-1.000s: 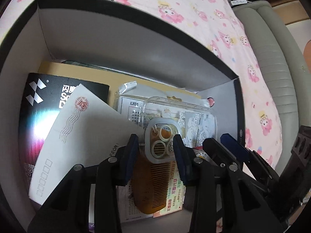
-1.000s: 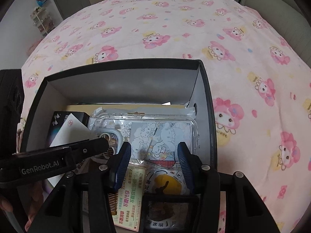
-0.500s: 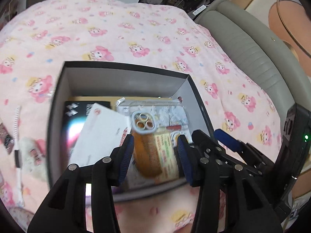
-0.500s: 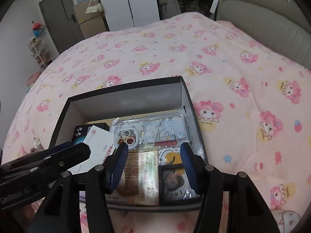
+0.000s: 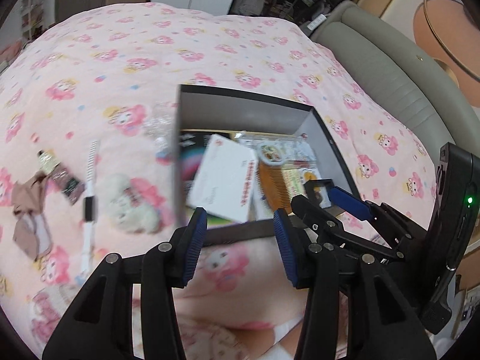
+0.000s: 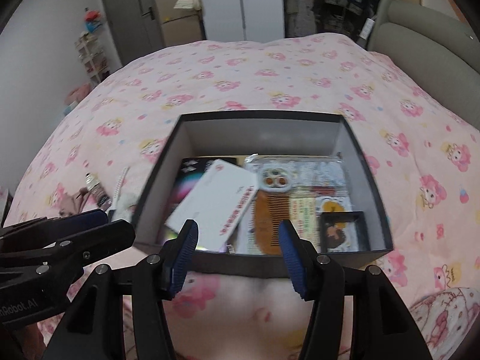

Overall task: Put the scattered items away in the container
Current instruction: 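Move the left gripper back to the beige mask, then grasp the beige mask with the left gripper and lift it, then carry the beige mask with the left gripper over the black box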

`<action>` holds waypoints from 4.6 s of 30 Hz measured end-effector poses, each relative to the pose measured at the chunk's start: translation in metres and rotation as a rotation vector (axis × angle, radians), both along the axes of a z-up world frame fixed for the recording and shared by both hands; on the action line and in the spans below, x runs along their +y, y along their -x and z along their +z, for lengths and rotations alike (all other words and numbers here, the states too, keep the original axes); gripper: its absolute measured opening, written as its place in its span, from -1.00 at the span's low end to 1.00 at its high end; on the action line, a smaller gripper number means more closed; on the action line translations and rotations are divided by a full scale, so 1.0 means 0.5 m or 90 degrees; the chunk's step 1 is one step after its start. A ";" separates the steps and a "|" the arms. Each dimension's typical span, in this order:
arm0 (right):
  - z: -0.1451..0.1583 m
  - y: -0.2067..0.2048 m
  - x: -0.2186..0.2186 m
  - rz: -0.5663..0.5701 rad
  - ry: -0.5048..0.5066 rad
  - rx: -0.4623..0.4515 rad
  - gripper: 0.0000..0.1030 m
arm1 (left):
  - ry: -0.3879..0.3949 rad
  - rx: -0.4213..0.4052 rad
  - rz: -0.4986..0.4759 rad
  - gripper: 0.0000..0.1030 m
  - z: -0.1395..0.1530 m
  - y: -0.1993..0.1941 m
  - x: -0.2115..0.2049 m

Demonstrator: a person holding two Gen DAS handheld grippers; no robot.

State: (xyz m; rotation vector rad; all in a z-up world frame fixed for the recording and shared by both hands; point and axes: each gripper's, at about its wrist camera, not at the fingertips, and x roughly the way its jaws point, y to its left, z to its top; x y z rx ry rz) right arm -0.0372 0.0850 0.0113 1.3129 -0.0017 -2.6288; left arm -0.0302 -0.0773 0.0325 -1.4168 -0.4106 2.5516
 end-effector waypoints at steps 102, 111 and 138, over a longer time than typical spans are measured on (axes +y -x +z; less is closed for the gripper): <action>-0.182 -0.035 -0.087 0.131 0.076 -0.168 -0.71 | -0.169 -0.125 0.038 -0.31 -0.170 -0.015 -0.086; -0.169 -0.026 -0.013 0.114 0.131 -0.183 -0.54 | -0.031 -0.184 0.207 -0.06 -0.218 0.018 -0.179; -0.207 -0.055 -0.006 0.168 0.118 -0.222 -0.66 | -0.062 -0.135 -0.018 -0.48 -0.221 0.009 -0.073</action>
